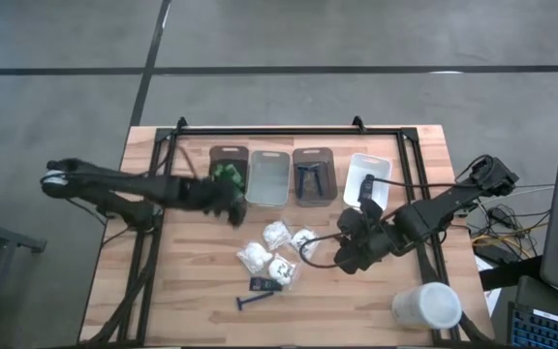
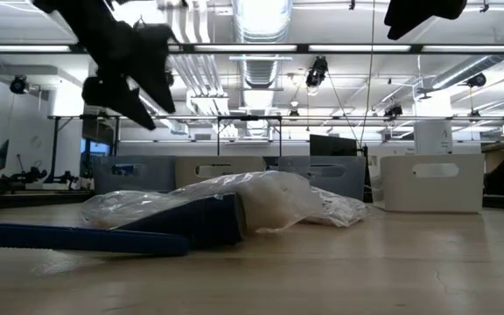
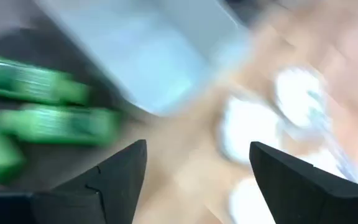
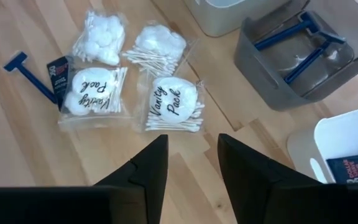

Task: Pick & Place Travel size toiletries
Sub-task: Put the blue shave cream into the white bin

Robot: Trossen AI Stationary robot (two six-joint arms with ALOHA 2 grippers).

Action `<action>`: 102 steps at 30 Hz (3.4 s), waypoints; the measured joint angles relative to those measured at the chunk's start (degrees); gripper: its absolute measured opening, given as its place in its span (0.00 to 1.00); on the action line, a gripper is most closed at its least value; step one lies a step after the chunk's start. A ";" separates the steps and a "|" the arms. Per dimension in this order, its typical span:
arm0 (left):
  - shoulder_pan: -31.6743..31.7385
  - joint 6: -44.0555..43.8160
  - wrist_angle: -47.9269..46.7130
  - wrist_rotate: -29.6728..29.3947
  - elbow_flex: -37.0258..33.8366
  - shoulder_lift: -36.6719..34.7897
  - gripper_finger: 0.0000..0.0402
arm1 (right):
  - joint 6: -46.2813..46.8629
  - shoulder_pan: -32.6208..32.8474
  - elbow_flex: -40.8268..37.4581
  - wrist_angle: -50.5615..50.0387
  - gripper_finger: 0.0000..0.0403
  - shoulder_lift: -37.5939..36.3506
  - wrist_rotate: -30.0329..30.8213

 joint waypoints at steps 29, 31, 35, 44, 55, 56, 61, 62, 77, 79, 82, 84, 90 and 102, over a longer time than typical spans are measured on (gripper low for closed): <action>-27.89 21.10 17.35 0.17 13.07 35.62 0.68 | 2.91 3.11 -1.70 -0.06 0.16 3.06 -3.88; -27.88 20.28 15.65 0.35 13.99 36.94 0.67 | 2.90 3.10 -1.70 -0.07 0.16 3.08 -3.89; -27.87 18.20 15.35 0.61 14.09 38.40 0.64 | 2.73 3.10 -1.70 -0.09 0.19 3.06 -3.81; -27.80 15.50 13.39 1.66 14.01 38.95 0.58 | 2.48 3.08 -1.70 -0.10 0.28 3.06 -3.45; -27.87 16.10 13.66 5.03 13.31 39.30 0.57 | 0.94 3.04 -1.70 -0.10 0.37 3.06 -3.32; -27.87 16.13 13.64 5.24 13.31 39.30 0.57 | 0.93 3.04 -1.70 -0.11 0.37 3.06 -3.29; -27.98 19.02 14.33 4.03 13.13 39.39 0.56 | 0.73 3.04 -1.70 -0.10 0.41 3.06 -3.27; -28.07 20.31 15.15 3.22 13.05 39.41 0.56 | 0.66 3.04 -1.70 -0.10 0.41 3.06 -3.25; -28.69 18.21 14.23 4.74 13.14 39.43 0.44 | 0.51 3.02 -1.70 -0.11 0.47 3.06 -1.88; -28.79 16.89 13.77 5.06 13.20 38.92 0.42 | 0.51 3.02 -1.70 -0.12 0.48 3.06 -1.89; -28.90 15.18 12.46 4.48 13.30 37.75 0.40 | 0.36 3.02 -1.70 -0.14 0.47 3.06 -1.87; -28.94 14.59 10.63 2.79 13.47 36.49 0.39 | 0.18 3.02 -1.70 -0.12 0.46 3.06 -1.87; -28.87 12.84 10.25 -1.22 13.97 32.13 0.39 | -0.10 3.02 -1.70 0.14 0.41 3.06 -1.87; -28.63 11.61 9.41 -10.55 14.05 21.62 0.39 | -2.46 -1.17 -1.61 6.19 0.32 3.01 -2.37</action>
